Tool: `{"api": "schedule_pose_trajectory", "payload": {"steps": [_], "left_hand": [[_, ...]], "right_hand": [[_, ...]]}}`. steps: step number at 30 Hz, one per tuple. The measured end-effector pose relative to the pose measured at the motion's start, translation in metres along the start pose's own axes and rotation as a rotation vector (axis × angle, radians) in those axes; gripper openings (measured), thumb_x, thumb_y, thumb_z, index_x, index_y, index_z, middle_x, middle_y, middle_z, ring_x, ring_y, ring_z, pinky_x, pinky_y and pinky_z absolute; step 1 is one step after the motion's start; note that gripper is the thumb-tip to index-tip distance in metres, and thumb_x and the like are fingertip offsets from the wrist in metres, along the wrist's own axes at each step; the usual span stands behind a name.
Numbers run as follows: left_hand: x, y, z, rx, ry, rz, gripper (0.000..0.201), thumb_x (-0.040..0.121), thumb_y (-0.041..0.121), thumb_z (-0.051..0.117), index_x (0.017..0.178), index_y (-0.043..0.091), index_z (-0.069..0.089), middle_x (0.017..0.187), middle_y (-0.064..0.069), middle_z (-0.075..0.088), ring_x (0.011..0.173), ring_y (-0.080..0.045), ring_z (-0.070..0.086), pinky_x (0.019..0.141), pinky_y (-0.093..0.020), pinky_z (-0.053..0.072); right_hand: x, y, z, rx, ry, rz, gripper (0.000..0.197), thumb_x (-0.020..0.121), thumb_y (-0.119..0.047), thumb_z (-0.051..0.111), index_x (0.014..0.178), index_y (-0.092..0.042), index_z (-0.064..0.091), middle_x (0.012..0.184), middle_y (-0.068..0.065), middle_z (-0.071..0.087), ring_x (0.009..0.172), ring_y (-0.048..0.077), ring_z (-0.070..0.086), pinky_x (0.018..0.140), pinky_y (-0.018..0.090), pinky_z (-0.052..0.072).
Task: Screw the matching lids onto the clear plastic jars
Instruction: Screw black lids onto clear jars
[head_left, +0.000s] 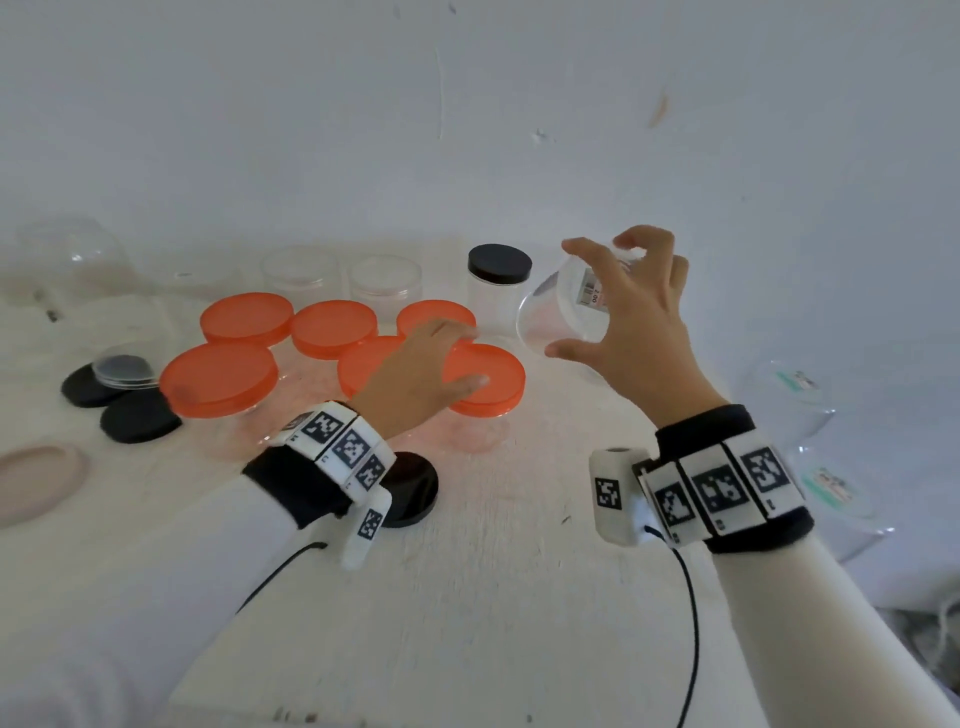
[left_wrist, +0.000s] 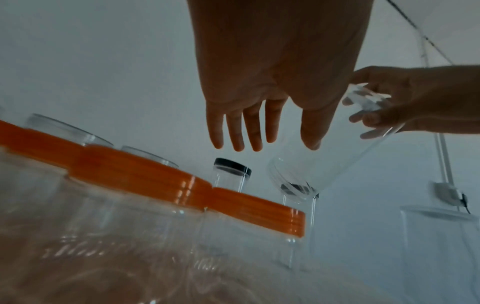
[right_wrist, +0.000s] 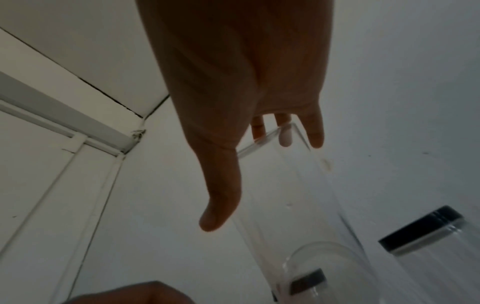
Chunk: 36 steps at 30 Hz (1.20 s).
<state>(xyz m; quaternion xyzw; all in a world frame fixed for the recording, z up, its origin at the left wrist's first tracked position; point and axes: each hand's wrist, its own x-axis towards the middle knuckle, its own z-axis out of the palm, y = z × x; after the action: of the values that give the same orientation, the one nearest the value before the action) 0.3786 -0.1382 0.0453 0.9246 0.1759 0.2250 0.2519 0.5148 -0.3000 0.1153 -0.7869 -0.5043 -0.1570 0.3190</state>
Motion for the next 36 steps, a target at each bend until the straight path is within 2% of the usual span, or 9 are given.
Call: {"api": "schedule_pose_trajectory", "payload": {"steps": [4, 9, 13, 16, 19, 23, 26, 32, 36], "left_hand": [[-0.042, -0.006, -0.015, 0.030, 0.041, 0.100, 0.046, 0.084, 0.046, 0.055, 0.116, 0.014, 0.058, 0.114, 0.005, 0.051, 0.107, -0.007, 0.043, 0.087, -0.011, 0.028], [-0.084, -0.014, -0.013, 0.091, -0.200, -0.076, 0.024, 0.086, 0.026, 0.065, 0.108, 0.017, 0.060, 0.103, 0.007, 0.057, 0.092, -0.002, 0.050, 0.082, -0.015, 0.041], [-0.090, -0.028, 0.000, 0.203, -0.438, -0.169, 0.051, 0.084, 0.031, 0.067, 0.129, 0.015, 0.050, 0.136, 0.001, 0.046, 0.125, -0.014, 0.040, 0.103, -0.023, 0.028], [-0.091, -0.035, 0.010, 0.235, -0.496, -0.191, 0.067, 0.082, 0.034, 0.068, 0.140, 0.017, 0.039, 0.153, -0.002, 0.023, 0.141, -0.018, 0.018, 0.114, -0.032, 0.014], [-0.092, -0.039, 0.017, 0.267, -0.498, -0.216, 0.073, 0.080, 0.033, 0.071, 0.142, 0.016, 0.035, 0.155, -0.007, 0.017, 0.143, -0.022, 0.014, 0.115, -0.034, 0.011], [-0.093, -0.034, 0.021, 0.343, -0.512, -0.267, 0.074, 0.081, 0.035, 0.069, 0.143, 0.020, 0.032, 0.153, -0.007, 0.023, 0.140, -0.024, 0.014, 0.112, -0.033, 0.008], [-0.095, -0.033, 0.023, 0.317, -0.482, -0.294, 0.075, 0.077, 0.033, 0.074, 0.141, 0.018, 0.036, 0.147, -0.005, 0.031, 0.137, -0.024, 0.022, 0.111, -0.032, 0.012], [-0.104, -0.028, 0.022, 0.179, -0.327, -0.378, 0.072, 0.071, 0.029, 0.079, 0.134, 0.019, 0.045, 0.136, -0.003, 0.040, 0.127, -0.019, 0.037, 0.103, -0.023, 0.024], [-0.114, -0.017, 0.010, 0.085, -0.142, -0.352, 0.068, 0.075, 0.027, 0.077, 0.134, 0.019, 0.046, 0.132, 0.000, 0.042, 0.121, -0.012, 0.038, 0.093, -0.016, 0.023]], "right_hand": [[-0.016, -0.010, -0.008, -0.040, 0.091, -0.144, 0.087, 0.048, -0.037, 0.089, 0.124, -0.024, 0.051, 0.130, 0.012, 0.039, 0.111, 0.031, 0.041, 0.079, 0.042, 0.044], [-0.033, -0.020, 0.000, 0.079, 0.170, -0.233, 0.078, 0.056, -0.033, 0.085, 0.118, -0.024, 0.038, 0.124, 0.010, 0.039, 0.106, 0.025, 0.042, 0.064, 0.030, 0.044], [-0.046, -0.023, 0.014, 0.275, 0.221, -0.259, 0.068, 0.064, -0.017, 0.079, 0.114, -0.018, 0.034, 0.112, -0.004, 0.032, 0.097, 0.002, 0.034, 0.065, 0.007, 0.037], [-0.054, -0.021, 0.020, 0.321, 0.142, -0.212, 0.069, 0.064, -0.030, 0.075, 0.116, -0.001, 0.040, 0.110, 0.001, 0.032, 0.090, 0.003, 0.033, 0.069, 0.004, 0.033], [-0.059, -0.019, 0.019, 0.329, 0.039, -0.219, 0.080, 0.062, -0.047, 0.066, 0.129, -0.009, 0.044, 0.116, 0.005, 0.036, 0.092, 0.009, 0.039, 0.072, 0.005, 0.036], [-0.066, -0.014, 0.021, 0.334, -0.018, -0.151, 0.079, 0.062, -0.028, 0.082, 0.129, -0.005, 0.046, 0.124, 0.010, 0.043, 0.107, 0.016, 0.046, 0.080, 0.007, 0.031], [-0.074, -0.012, 0.024, 0.330, -0.073, -0.092, 0.076, 0.065, -0.024, 0.083, 0.125, -0.002, 0.042, 0.123, 0.007, 0.045, 0.114, 0.019, 0.045, 0.082, 0.009, 0.026], [-0.087, -0.004, 0.034, 0.372, -0.144, 0.021, 0.066, 0.059, -0.017, 0.083, 0.101, -0.014, 0.032, 0.105, 0.000, 0.037, 0.098, 0.019, 0.042, 0.077, 0.021, 0.034], [-0.093, 0.004, 0.046, 0.439, -0.290, 0.151, 0.087, 0.056, -0.014, 0.085, 0.126, -0.013, 0.033, 0.113, 0.000, 0.028, 0.110, 0.025, 0.040, 0.094, 0.034, 0.040]]}}
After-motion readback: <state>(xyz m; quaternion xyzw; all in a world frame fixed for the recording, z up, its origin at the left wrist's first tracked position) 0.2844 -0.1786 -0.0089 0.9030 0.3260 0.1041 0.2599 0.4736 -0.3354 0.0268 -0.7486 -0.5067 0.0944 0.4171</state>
